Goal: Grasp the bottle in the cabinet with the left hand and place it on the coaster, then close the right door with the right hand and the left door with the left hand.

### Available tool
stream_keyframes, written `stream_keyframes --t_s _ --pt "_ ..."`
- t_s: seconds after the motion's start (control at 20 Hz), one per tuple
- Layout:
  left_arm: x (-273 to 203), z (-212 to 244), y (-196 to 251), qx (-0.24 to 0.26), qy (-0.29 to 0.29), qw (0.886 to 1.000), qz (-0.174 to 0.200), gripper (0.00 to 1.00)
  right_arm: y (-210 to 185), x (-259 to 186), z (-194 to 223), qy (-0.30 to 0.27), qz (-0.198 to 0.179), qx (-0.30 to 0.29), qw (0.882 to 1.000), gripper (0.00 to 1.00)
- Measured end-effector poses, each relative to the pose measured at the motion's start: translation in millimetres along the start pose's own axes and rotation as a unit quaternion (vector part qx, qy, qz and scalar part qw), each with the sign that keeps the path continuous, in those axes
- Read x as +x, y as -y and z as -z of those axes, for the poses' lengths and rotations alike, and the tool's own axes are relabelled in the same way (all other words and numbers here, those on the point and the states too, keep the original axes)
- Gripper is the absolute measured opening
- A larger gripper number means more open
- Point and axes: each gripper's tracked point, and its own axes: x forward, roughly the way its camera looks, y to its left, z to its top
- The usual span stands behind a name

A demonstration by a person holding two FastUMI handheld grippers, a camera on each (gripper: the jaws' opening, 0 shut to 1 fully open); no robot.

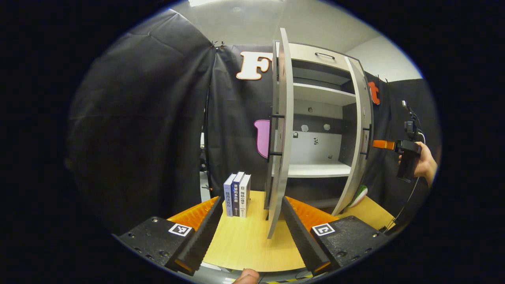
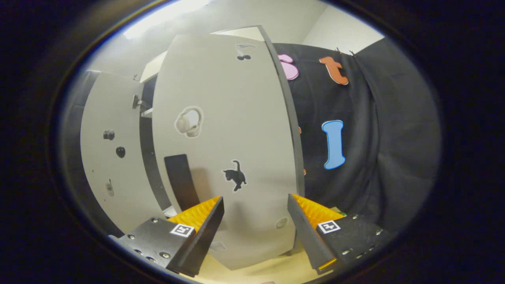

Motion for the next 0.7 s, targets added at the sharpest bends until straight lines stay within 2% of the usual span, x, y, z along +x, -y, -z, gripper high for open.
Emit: stream_keyframes --t_s 0.2,0.35,0.7 --pt "22 0 -17 0.01 -0.001 1.0 0.013 0.95 -12 -24 2 0.003 -0.013 0.002 1.0 1.0" --pt "38 -1 -30 0.012 -0.002 1.0 0.023 0.95 -13 -49 2 0.006 -0.013 0.007 1.0 0.98" --pt "85 -24 -53 0.013 0.006 1.0 0.027 0.95 -19 -96 4 0.016 -0.022 -0.017 0.999 1.0"
